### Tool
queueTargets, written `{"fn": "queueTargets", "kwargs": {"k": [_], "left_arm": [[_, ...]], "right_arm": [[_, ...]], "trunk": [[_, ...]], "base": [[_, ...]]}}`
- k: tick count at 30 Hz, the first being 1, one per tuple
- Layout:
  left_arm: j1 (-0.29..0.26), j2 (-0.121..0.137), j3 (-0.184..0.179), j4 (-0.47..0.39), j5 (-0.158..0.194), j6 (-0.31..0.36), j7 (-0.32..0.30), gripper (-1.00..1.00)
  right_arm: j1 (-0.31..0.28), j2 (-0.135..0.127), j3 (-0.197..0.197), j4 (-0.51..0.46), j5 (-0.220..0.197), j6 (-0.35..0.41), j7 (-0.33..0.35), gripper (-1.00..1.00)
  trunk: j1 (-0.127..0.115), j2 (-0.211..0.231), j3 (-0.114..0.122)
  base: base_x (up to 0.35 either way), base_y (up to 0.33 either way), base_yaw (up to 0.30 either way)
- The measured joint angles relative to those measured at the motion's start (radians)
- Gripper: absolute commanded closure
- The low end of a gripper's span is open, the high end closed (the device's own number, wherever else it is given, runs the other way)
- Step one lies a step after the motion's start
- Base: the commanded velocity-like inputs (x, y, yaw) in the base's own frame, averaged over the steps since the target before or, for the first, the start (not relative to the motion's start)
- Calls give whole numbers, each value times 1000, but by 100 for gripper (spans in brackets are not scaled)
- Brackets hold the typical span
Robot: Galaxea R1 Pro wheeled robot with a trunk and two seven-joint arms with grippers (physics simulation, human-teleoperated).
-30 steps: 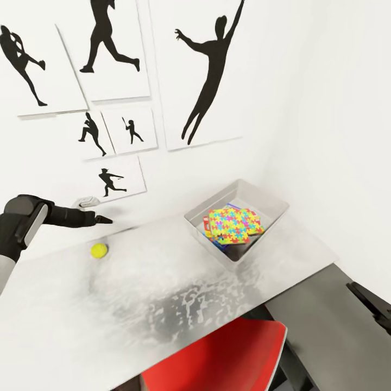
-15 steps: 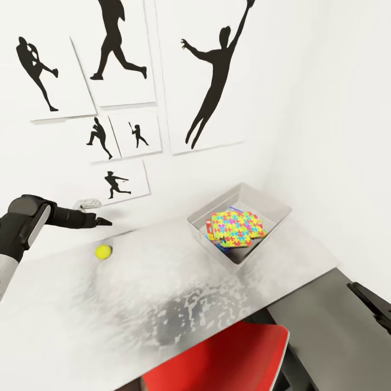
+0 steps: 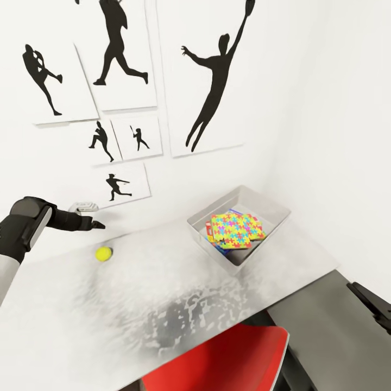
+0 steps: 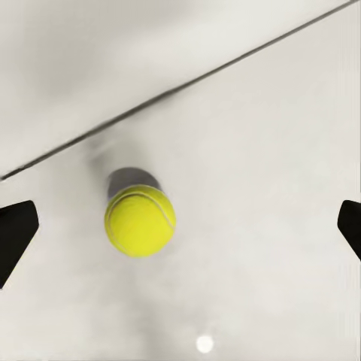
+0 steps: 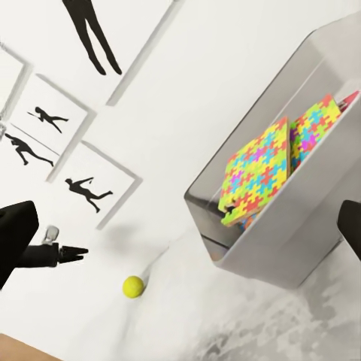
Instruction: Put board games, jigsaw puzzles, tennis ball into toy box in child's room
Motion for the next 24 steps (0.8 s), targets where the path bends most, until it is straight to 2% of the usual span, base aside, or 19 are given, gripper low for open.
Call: {"fn": "queueTargets", "kwargs": {"k": [10, 14, 20, 24], "left_arm": [[24, -6, 0, 0, -2, -1, 46, -100], [34, -8, 0, 12, -1, -8, 90, -100], [38, -44, 1, 72, -1, -14, 163, -100], [38, -73, 3, 101, -1, -29, 214, -100]], "right_arm": [[0, 0, 2, 0, 0, -4, 0, -100], [0, 0, 2, 0, 0, -11, 0, -100], [0, 3, 5, 0, 8, -27, 0, -100], [0, 2, 17, 0, 28, -34, 0, -100]], "trunk": [[0, 0, 15], [0, 0, 17], [0, 0, 17], [0, 0, 17]], "base": [[0, 0, 27], [0, 0, 17], [0, 0, 3], [0, 0, 0]]}}
